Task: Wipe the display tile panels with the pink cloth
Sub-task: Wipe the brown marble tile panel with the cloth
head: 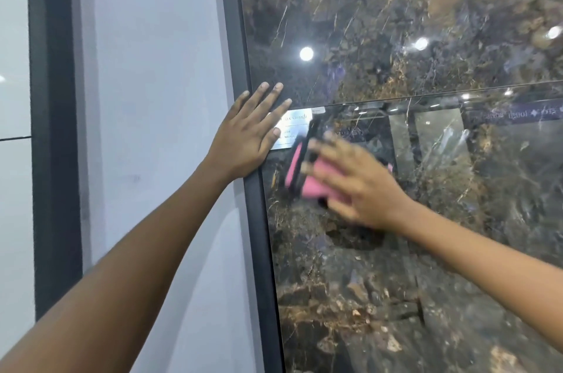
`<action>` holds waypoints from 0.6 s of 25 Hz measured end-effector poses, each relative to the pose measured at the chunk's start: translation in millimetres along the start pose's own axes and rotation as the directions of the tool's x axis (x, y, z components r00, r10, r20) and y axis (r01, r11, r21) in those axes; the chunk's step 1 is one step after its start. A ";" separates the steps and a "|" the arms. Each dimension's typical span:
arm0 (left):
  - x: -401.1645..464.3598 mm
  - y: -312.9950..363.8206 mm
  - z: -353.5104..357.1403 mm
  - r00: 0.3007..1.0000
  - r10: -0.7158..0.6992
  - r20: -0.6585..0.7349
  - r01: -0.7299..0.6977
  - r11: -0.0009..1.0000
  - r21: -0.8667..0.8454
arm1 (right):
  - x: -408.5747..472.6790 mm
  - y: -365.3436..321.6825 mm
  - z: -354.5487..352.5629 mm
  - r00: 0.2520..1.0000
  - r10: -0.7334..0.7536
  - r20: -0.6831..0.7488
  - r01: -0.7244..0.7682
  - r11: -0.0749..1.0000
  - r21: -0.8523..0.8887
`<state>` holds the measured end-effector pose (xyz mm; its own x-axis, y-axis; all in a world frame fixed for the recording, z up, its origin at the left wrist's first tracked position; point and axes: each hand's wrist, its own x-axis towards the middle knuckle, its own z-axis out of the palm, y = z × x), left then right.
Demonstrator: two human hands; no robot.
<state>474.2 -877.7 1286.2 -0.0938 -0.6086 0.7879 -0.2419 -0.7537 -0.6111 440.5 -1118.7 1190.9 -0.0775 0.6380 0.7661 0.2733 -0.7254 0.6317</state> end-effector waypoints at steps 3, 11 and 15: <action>2.1 0.0 -3.5 0.999 -0.036 0.017 0.037 0.996 -0.085 | 24.8 -10.1 4.4 0.970 0.224 -0.091 -0.214 0.971 0.108; 0.8 32.6 -11.9 0.967 -0.241 0.085 0.247 0.967 -0.068 | -67.4 -50.9 -3.0 0.804 -0.561 0.197 0.567 0.823 0.027; -46.8 79.5 0.0 0.950 -0.299 0.087 0.305 0.950 -0.066 | -36.0 39.9 -25.5 0.928 0.344 -0.140 -0.353 0.935 -0.045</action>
<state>459.4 -909.2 1200.7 0.0675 -0.3748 0.9246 -0.3226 -0.8852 -0.3353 429.7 -1177.2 1191.5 -0.1121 0.3067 0.9452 0.2395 -0.9148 0.3252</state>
